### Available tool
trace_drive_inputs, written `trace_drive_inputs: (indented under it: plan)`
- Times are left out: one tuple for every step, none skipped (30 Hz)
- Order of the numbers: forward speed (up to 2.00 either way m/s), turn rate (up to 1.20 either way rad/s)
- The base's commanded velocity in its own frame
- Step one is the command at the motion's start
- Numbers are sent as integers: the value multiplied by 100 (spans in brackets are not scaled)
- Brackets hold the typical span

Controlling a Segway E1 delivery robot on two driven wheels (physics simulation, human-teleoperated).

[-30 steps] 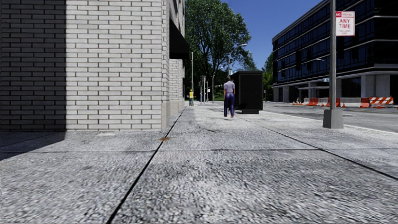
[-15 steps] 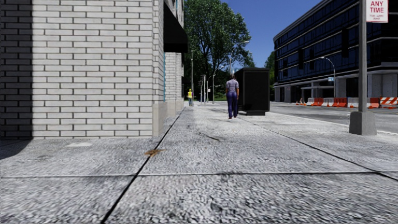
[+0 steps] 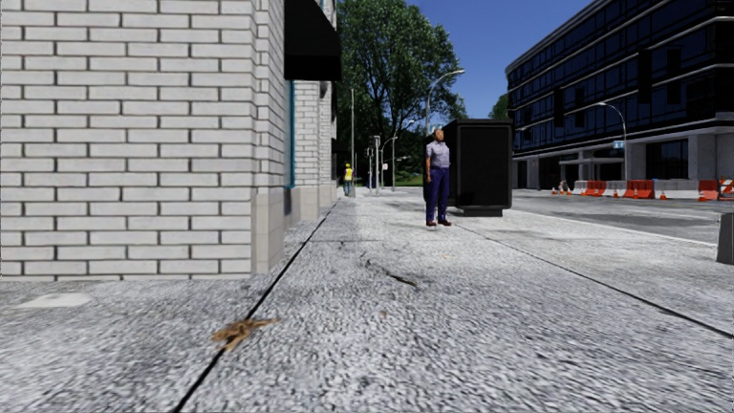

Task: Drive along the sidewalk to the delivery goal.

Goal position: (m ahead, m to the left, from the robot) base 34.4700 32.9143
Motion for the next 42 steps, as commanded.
trace_drive_inputs:
  plan:
    - [200,0]
    - [200,0]
    - [200,0]
    - [200,0]
    - [200,0]
    - [200,0]
    - [200,0]
    - [200,0]
    - [200,0]
    - [200,0]
    - [200,0]
    - [200,0]
    - [200,0]
    - [200,0]
    - [200,0]
    - [200,0]
    - [200,0]
    - [200,0]
    - [200,0]
    - [200,0]
    - [200,0]
    - [200,0]
    - [200,0]
    - [200,0]
    - [200,0]
    - [200,0]
    - [200,0]
    - [200,0]
    - [200,0]
    - [200,0]
    - [200,0]
    - [200,0]
    - [200,0]
    - [200,0]
    - [200,0]
    - [200,0]
    - [200,0]
    - [200,0]
    - [200,0]
    - [200,0]
    - [200,0]
    - [200,0]
